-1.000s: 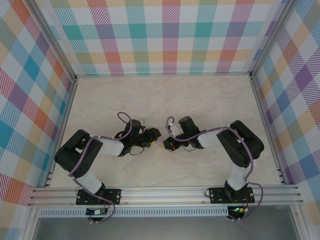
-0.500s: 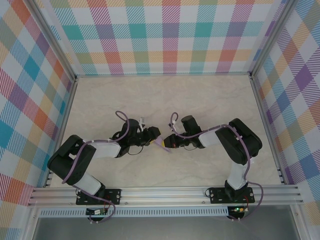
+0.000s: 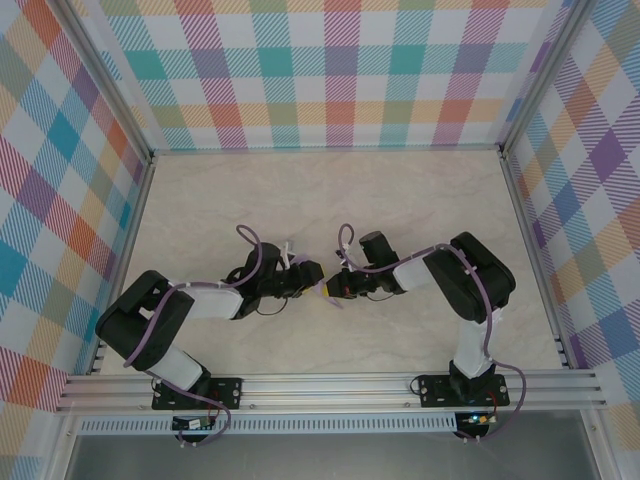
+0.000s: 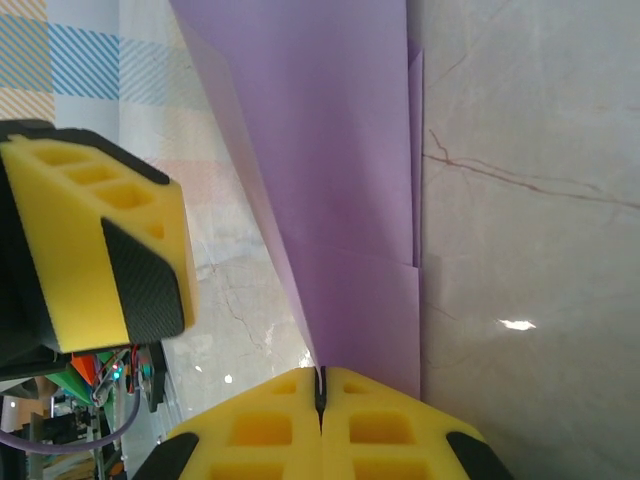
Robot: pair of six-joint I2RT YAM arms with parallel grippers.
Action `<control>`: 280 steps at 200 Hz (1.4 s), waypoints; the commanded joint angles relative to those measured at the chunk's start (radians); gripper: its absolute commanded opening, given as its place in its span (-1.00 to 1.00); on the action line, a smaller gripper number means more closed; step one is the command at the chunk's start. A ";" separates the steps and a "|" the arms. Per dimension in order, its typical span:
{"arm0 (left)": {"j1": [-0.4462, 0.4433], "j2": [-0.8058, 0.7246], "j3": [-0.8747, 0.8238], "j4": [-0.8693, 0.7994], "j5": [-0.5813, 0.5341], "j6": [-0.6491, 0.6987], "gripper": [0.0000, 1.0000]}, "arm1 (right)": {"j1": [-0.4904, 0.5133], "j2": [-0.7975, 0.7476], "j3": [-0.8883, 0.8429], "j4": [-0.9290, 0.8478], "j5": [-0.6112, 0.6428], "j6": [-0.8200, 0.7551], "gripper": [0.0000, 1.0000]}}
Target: Fold a paper plane with a square sheet of paper (pick it up from the middle)
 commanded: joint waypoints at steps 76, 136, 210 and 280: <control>-0.018 0.060 -0.005 0.006 -0.041 0.056 -0.21 | 0.001 0.037 0.026 -0.058 -0.001 0.015 -1.00; -0.021 0.105 0.008 0.030 -0.055 0.053 -0.24 | 0.001 0.041 0.030 -0.076 -0.003 0.010 -1.00; -0.023 0.155 0.019 0.047 -0.064 0.050 -0.27 | 0.000 0.047 0.037 -0.101 0.004 0.006 -1.00; -0.026 0.164 0.032 -0.035 -0.087 0.049 -0.35 | 0.001 -0.015 0.057 -0.209 0.027 -0.032 -0.78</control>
